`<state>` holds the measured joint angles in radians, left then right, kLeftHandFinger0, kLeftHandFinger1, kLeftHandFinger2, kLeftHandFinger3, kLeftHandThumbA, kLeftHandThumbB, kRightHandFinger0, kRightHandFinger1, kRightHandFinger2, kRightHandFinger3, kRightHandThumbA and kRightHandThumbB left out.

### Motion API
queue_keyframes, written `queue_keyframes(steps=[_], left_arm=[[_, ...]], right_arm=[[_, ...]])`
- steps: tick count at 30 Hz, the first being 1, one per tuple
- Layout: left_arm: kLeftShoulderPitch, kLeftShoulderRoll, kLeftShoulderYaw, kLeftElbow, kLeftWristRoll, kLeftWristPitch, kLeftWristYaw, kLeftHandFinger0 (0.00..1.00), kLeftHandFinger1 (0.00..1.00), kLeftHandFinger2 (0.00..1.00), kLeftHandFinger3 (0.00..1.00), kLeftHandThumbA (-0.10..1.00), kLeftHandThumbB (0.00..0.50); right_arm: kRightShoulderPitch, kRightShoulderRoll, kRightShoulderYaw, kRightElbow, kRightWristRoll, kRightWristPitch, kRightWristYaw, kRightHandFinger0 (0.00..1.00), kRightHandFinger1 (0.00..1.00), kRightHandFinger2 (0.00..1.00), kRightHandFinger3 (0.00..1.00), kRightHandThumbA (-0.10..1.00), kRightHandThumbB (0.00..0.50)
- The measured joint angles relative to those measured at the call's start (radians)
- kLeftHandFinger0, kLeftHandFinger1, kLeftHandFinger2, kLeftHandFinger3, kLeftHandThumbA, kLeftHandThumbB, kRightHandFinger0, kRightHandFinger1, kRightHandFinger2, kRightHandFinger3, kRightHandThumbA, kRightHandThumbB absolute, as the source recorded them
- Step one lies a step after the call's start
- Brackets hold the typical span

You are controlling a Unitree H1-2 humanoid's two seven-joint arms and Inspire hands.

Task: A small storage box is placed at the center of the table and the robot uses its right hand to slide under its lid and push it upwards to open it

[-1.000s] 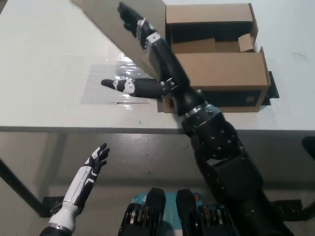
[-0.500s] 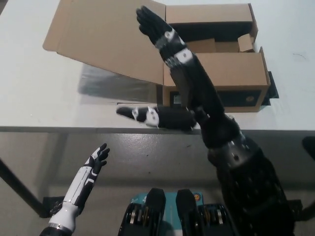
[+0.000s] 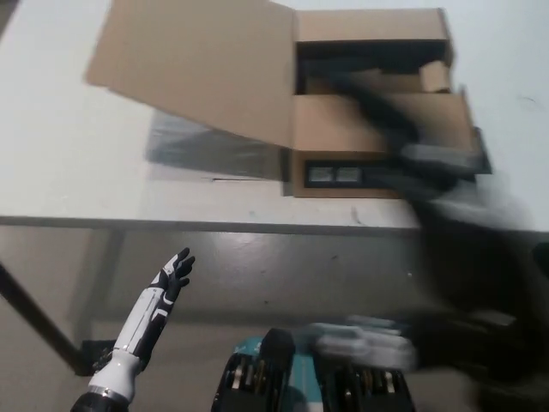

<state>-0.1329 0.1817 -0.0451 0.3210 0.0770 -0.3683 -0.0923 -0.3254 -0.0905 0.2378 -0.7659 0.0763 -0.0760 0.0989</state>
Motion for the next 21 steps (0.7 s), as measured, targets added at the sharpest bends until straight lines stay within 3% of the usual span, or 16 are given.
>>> queue_keyframes(steps=[1,2,3,4,7,12,15,17,19,21], left_arm=[[0.001,0.004,0.000,0.001,0.000,0.000,0.000,1.00,1.00,1.00,1.00,1.00,0.500],[0.003,0.008,0.000,0.002,0.000,0.000,0.000,1.00,1.00,1.00,1.00,1.00,0.500],[0.003,0.009,0.000,0.002,0.000,0.000,0.000,1.00,1.00,1.00,1.00,1.00,0.500],[0.003,0.011,0.000,0.002,0.000,0.000,0.000,1.00,1.00,1.00,1.00,1.00,0.500],[0.000,0.011,-0.003,0.004,0.000,0.000,0.000,1.00,1.00,1.00,1.00,1.00,0.500],[-0.010,0.013,-0.005,0.004,-0.001,-0.006,0.000,1.00,1.00,1.00,1.00,1.00,0.500],[-0.009,0.013,-0.005,0.005,-0.001,-0.008,0.000,1.00,1.00,1.00,1.00,1.00,0.500],[-0.008,0.013,-0.004,0.006,-0.001,-0.009,0.000,1.00,1.00,1.00,1.00,1.00,0.500],[-0.009,0.013,-0.004,0.006,-0.001,-0.009,0.000,1.00,1.00,1.00,1.00,1.00,0.500],[-0.009,0.013,-0.004,0.010,-0.001,-0.009,0.000,1.00,1.00,1.00,1.00,1.00,0.500]], right_arm=[[0.040,-0.025,-0.025,-0.010,0.007,-0.011,-0.003,1.00,1.00,1.00,1.00,1.00,0.465],[0.123,-0.076,-0.081,-0.031,0.022,-0.028,-0.008,1.00,1.00,1.00,1.00,1.00,0.413],[0.163,-0.100,-0.109,-0.042,0.031,-0.040,-0.011,1.00,1.00,1.00,1.00,1.00,0.441],[0.208,-0.128,-0.141,-0.053,0.043,-0.052,-0.014,1.00,1.00,1.00,1.00,1.00,0.414],[0.363,-0.189,-0.241,-0.076,0.090,-0.108,-0.026,1.00,1.00,1.00,1.00,1.00,0.461],[0.491,-0.169,-0.283,-0.043,0.147,-0.188,-0.030,1.00,1.00,1.00,1.00,1.00,0.377],[0.526,-0.152,-0.290,0.005,0.168,-0.206,-0.030,1.00,1.00,1.00,1.00,1.00,0.439],[0.539,-0.137,-0.295,0.033,0.169,-0.211,-0.030,1.00,1.00,1.00,1.00,1.00,0.432],[0.545,-0.120,-0.293,0.073,0.171,-0.223,-0.028,1.00,1.00,1.00,1.00,1.00,0.377],[0.545,-0.111,-0.290,0.129,0.171,-0.237,-0.024,1.00,1.00,1.00,1.00,1.00,0.361]])
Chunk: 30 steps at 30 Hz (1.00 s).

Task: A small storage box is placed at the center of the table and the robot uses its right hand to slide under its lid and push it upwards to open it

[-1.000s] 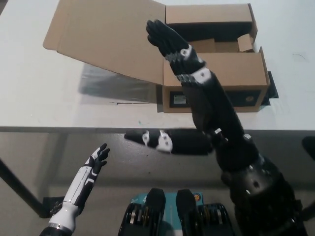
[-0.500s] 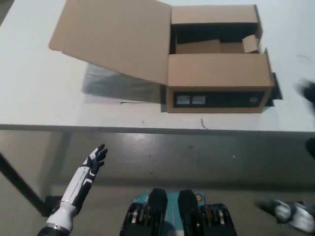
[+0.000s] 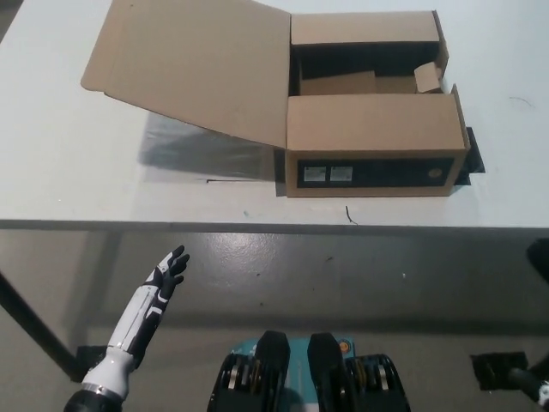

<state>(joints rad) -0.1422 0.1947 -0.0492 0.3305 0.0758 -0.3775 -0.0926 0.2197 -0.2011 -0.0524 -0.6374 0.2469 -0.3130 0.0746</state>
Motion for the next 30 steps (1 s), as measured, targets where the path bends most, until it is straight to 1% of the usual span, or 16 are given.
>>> queue_keyframes(steps=[2,3,4,5,6,8,12,16,17,18,19,20,24,27,28,30], left_arm=[[0.000,0.000,0.000,0.002,0.000,0.000,0.000,1.00,1.00,1.00,1.00,1.00,0.500],[0.000,0.000,0.000,0.004,-0.001,-0.001,0.000,1.00,1.00,1.00,1.00,1.00,0.500],[0.000,0.000,0.000,0.006,-0.001,-0.001,0.000,1.00,1.00,1.00,1.00,1.00,0.500],[0.000,0.000,0.000,0.008,-0.002,-0.002,0.000,1.00,1.00,1.00,1.00,1.00,0.500],[0.000,0.000,0.000,0.010,-0.002,-0.002,0.000,1.00,1.00,1.00,1.00,1.00,0.500],[0.000,0.000,0.000,0.013,-0.002,-0.002,0.000,1.00,1.00,1.00,1.00,1.00,0.500],[0.000,0.000,0.000,0.013,-0.002,-0.002,0.000,1.00,1.00,1.00,1.00,1.00,0.500],[0.005,0.000,0.000,0.012,-0.002,-0.002,0.000,1.00,1.00,1.00,1.00,1.00,0.500],[0.007,0.000,0.000,0.012,-0.002,-0.002,0.000,1.00,1.00,1.00,1.00,1.00,0.500],[0.009,0.000,0.000,0.013,-0.001,-0.002,0.000,1.00,1.00,1.00,1.00,1.00,0.500],[0.009,0.000,0.000,0.013,-0.001,-0.002,0.000,1.00,1.00,1.00,1.00,1.00,0.500],[0.010,0.000,0.000,0.012,-0.001,-0.002,0.000,1.00,1.00,1.00,1.00,1.00,0.500],[0.010,0.000,0.000,0.013,-0.002,-0.003,0.000,1.00,1.00,1.00,1.00,1.00,0.500],[0.010,0.000,0.000,0.013,-0.002,-0.004,0.000,1.00,1.00,1.00,1.00,1.00,0.500],[0.010,0.000,0.000,0.013,-0.002,-0.005,0.000,1.00,1.00,1.00,1.00,1.00,0.500],[0.010,0.000,0.000,0.013,-0.002,-0.007,0.000,1.00,1.00,1.00,1.00,1.00,0.500]], right_arm=[[-0.002,0.004,0.003,0.053,-0.004,-0.011,0.004,1.00,1.00,1.00,1.00,1.00,0.385],[-0.006,0.007,0.007,0.095,-0.007,-0.016,0.007,1.00,1.00,1.00,1.00,1.00,0.385],[-0.012,0.010,0.012,0.141,-0.011,-0.019,0.010,1.00,1.00,1.00,1.00,1.00,0.412],[-0.017,0.014,0.016,0.176,-0.013,-0.020,0.012,1.00,1.00,1.00,1.00,1.00,0.423],[-0.025,0.019,0.021,0.215,-0.015,-0.022,0.014,1.00,1.00,1.00,1.00,1.00,0.407],[-0.047,0.028,0.031,0.294,-0.015,-0.025,0.019,1.00,1.00,1.00,1.00,1.00,0.405],[-0.102,0.045,0.039,0.454,-0.026,-0.034,0.025,1.00,1.00,1.00,1.00,1.00,0.358],[-0.140,0.047,0.042,0.594,-0.043,-0.044,0.032,1.00,1.00,1.00,1.00,1.00,0.257],[-0.142,0.047,0.043,0.619,-0.045,-0.049,0.035,1.00,1.00,1.00,1.00,1.00,0.248],[-0.143,0.047,0.045,0.644,-0.045,-0.055,0.040,1.00,1.00,1.00,1.00,1.00,0.222],[-0.144,0.047,0.045,0.649,-0.045,-0.056,0.041,1.00,1.00,1.00,1.00,1.00,0.212],[-0.145,0.047,0.046,0.676,-0.046,-0.062,0.046,1.00,1.00,1.00,1.00,1.00,0.220],[-0.151,0.051,0.046,0.720,-0.042,-0.068,0.060,1.00,1.00,1.00,1.00,1.00,0.172],[-0.159,0.051,0.047,0.742,-0.034,-0.070,0.071,1.00,1.00,1.00,1.00,1.00,0.156],[-0.162,0.052,0.047,0.751,-0.030,-0.071,0.076,1.00,1.00,1.00,1.00,1.00,0.142],[-0.167,0.054,0.048,0.760,-0.026,-0.071,0.085,1.00,1.00,1.00,1.00,1.00,0.138]])
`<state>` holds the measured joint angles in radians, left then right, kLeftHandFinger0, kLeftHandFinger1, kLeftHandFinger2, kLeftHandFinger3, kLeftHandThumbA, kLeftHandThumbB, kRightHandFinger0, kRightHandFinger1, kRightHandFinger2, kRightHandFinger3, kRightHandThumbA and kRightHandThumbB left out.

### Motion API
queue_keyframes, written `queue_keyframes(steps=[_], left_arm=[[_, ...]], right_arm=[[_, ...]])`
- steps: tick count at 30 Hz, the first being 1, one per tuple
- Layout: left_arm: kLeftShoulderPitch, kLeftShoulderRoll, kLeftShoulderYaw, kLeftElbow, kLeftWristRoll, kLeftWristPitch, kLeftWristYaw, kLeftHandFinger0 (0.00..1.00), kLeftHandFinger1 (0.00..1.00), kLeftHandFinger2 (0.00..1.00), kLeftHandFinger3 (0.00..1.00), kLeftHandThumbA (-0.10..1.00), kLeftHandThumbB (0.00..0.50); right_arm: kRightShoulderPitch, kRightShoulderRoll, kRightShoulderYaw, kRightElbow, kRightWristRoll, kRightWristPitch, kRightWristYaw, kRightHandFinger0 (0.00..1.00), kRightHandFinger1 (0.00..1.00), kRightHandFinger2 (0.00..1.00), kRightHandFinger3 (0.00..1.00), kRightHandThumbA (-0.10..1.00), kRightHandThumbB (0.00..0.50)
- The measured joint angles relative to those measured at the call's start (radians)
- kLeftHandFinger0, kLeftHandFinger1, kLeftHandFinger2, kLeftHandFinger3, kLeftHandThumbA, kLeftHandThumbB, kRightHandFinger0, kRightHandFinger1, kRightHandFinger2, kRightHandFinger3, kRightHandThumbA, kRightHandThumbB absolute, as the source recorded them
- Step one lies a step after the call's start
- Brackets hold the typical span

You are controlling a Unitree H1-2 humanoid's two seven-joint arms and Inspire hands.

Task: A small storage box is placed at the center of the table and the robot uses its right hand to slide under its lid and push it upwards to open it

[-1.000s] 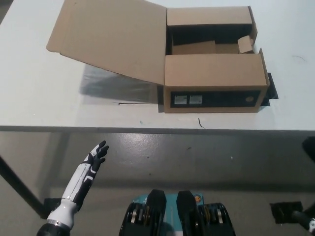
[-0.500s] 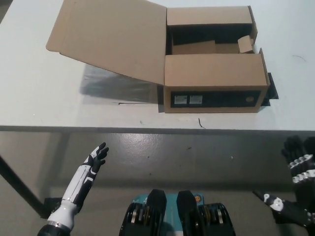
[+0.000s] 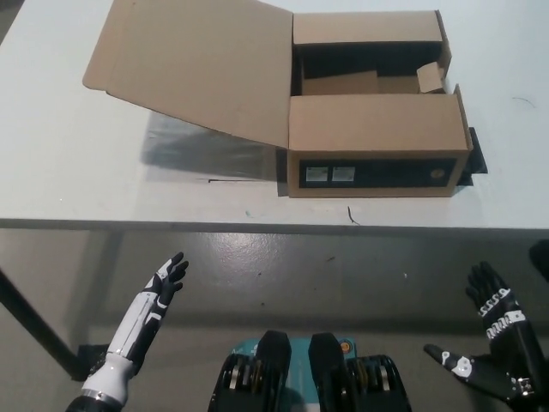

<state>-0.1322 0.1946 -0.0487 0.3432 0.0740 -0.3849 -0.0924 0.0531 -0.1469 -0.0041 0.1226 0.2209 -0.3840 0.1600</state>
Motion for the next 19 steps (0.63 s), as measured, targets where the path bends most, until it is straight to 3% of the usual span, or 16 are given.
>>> queue_keyframes(steps=[5,9,19], left_arm=[[0.000,0.000,0.000,0.001,0.001,0.000,0.000,1.00,1.00,1.00,1.00,1.00,0.500],[0.000,0.000,0.000,0.001,0.001,-0.002,0.000,1.00,1.00,1.00,1.00,1.00,0.500],[-0.001,0.000,0.003,0.002,0.001,-0.003,0.000,1.00,1.00,1.00,1.00,1.00,0.500]], right_arm=[[-0.007,0.006,0.001,0.011,0.007,0.000,0.013,1.00,1.00,1.00,1.00,1.00,0.124],[-0.007,0.014,0.001,0.017,0.011,0.000,0.017,1.00,1.00,1.00,1.00,1.00,0.201],[-0.007,0.045,0.000,0.011,-0.016,0.000,0.010,1.00,1.00,1.00,1.00,1.00,0.160]])
